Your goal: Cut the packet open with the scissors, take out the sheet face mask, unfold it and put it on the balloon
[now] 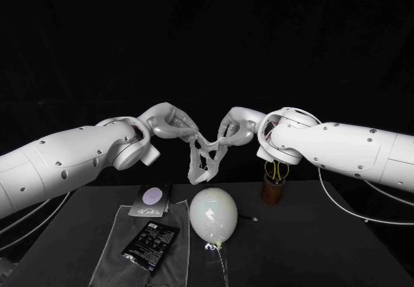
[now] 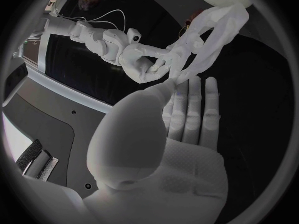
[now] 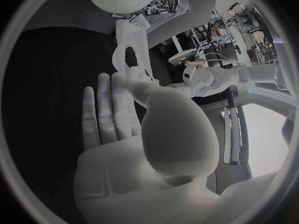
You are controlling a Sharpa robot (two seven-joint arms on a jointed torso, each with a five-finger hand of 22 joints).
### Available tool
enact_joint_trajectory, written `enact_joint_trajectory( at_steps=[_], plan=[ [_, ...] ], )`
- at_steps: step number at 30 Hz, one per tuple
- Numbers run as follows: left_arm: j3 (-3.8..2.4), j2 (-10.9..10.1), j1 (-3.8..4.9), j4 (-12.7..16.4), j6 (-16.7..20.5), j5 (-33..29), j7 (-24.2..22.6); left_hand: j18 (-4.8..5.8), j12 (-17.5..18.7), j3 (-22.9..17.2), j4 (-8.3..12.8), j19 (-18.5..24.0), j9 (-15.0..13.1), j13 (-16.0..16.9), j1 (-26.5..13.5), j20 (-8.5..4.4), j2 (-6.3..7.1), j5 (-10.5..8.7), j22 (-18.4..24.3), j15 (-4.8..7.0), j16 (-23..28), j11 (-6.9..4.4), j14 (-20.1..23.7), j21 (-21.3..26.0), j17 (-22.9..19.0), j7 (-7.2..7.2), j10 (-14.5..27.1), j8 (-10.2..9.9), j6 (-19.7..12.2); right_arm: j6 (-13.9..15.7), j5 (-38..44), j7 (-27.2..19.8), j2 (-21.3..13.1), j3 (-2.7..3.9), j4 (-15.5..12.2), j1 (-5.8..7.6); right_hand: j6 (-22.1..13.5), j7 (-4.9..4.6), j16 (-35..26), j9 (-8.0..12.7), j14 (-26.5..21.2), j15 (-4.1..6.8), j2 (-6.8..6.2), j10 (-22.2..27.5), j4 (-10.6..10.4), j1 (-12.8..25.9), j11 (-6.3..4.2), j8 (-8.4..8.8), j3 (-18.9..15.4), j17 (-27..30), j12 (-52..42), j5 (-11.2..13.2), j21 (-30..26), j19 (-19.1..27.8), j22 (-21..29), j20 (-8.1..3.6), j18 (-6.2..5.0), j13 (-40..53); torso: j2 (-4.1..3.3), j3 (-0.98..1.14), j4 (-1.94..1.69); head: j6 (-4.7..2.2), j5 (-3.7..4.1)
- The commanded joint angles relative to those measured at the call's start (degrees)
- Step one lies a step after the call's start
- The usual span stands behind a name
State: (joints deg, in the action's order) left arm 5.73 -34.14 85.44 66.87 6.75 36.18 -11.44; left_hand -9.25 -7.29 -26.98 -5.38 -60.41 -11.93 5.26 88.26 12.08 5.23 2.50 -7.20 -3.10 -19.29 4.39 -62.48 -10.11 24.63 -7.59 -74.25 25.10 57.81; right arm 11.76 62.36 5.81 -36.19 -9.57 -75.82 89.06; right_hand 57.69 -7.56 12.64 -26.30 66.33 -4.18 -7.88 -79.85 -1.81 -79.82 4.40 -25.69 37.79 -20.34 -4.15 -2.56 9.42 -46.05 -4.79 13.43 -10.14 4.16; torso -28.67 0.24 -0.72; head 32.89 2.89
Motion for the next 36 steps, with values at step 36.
enact_joint_trajectory(
  at_steps=[36],
  plan=[
    [-1.28,2.39,2.3,-2.6,2.45,-4.06,-1.77,-0.8,0.5,-1.15,1.06,0.09,-6.0,0.1,-1.23,-0.55,-0.1,0.26,-0.9,0.14,0.58,0.07,-0.74,-1.4,0.19,-0.19,-0.48,-0.18,0.51,8.81,-8.65,-3.33,0.41,1.24,2.33,1.48,0.4,-0.15,-0.04,-0.79,0.16,0.04,0.42,0.07,0.74,-0.13,-0.16,0.0,0.22,-0.07,0.28,-0.19,-0.25,-0.46,0.15,-0.02,-0.63,0.03,-0.11,-0.05,-0.11,0.55,0.39]
  ],
)
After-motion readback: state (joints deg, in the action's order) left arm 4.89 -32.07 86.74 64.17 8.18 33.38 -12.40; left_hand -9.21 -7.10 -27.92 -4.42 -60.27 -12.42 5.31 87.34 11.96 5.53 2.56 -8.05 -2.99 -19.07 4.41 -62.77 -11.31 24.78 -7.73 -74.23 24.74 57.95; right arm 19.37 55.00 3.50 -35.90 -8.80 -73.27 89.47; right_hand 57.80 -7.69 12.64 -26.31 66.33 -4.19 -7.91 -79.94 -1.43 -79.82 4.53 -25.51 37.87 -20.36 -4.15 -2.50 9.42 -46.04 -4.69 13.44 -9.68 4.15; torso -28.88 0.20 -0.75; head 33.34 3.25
